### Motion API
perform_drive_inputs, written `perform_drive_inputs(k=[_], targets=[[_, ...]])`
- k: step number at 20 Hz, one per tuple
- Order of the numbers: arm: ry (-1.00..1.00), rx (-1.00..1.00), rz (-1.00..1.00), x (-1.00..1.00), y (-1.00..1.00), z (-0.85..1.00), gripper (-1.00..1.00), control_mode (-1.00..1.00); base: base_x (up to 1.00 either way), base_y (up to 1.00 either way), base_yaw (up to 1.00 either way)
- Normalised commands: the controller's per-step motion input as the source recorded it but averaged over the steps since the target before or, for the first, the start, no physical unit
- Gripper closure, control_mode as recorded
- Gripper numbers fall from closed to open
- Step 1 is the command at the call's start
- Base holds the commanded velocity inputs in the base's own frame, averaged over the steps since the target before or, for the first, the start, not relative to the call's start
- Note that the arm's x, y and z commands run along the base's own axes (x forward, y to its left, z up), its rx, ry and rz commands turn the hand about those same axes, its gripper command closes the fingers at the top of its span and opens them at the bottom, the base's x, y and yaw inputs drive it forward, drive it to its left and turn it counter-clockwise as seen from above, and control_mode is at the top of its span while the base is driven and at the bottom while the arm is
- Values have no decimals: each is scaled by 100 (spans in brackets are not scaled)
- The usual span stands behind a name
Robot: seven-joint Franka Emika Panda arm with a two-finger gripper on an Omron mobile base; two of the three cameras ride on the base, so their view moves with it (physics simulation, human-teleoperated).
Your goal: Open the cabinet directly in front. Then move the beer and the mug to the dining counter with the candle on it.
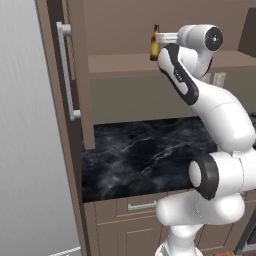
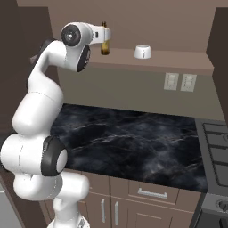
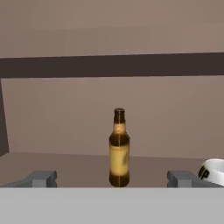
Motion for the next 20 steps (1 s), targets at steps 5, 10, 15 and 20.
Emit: perform_drive_inputs(k=[5, 10, 15, 20], targets=[[0, 0, 0, 19, 0, 0, -100, -100, 0, 0, 0], [0, 0, 0, 19, 0, -1, -100, -100, 0, 0, 0], [0, 0, 0, 19, 0, -2, -100, -100, 0, 0, 0], [0, 0, 0, 18, 0, -4, -100, -100, 0, 0, 0]])
